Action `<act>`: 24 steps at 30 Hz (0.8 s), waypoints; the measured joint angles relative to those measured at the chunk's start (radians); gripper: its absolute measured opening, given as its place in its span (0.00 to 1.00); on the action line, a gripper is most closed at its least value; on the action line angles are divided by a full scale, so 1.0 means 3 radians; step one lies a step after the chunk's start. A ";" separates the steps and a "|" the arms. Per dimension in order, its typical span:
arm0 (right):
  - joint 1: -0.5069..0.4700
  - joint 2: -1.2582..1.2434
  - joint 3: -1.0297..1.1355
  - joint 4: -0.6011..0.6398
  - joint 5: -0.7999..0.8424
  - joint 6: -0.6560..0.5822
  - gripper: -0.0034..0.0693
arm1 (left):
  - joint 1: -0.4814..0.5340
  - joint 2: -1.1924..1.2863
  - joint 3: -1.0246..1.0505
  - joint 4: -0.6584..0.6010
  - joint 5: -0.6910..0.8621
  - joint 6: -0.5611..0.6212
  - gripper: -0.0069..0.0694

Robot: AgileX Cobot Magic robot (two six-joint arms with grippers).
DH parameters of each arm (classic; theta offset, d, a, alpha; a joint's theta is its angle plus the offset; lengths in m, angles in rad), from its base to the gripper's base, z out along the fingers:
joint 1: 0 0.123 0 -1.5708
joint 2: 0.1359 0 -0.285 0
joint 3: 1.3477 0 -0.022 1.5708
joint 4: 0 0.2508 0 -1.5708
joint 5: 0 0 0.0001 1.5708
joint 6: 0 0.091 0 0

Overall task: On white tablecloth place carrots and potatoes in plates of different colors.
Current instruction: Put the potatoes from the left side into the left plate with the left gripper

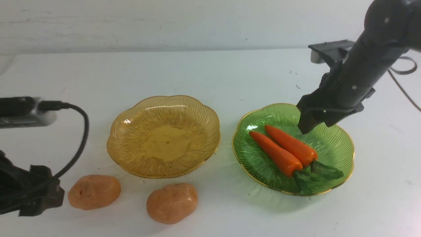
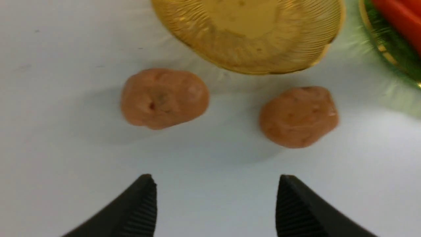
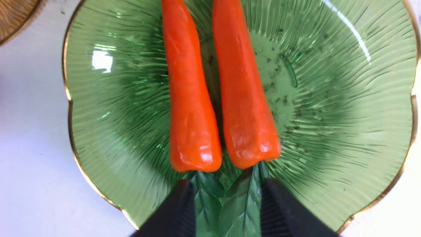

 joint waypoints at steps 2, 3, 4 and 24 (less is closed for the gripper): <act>0.0000 -0.0120 0.0000 0.0000 0.0009 0.0000 0.23 | 0.0000 0.0168 -0.0017 0.0017 0.0004 -0.0003 0.74; 0.0000 -0.0163 0.0000 0.0000 0.0012 0.0000 0.17 | 0.0000 0.0243 -0.0037 0.0025 0.0012 -0.0003 0.74; 0.0000 -0.0184 0.0000 0.0000 0.0013 0.0000 0.14 | 0.0000 0.0294 -0.0064 0.0025 0.0012 0.0001 0.74; 0.0000 -0.0314 -0.0015 0.0034 0.0050 -0.0052 0.03 | -0.0024 0.1353 -0.0365 0.0164 -0.0977 0.2575 0.89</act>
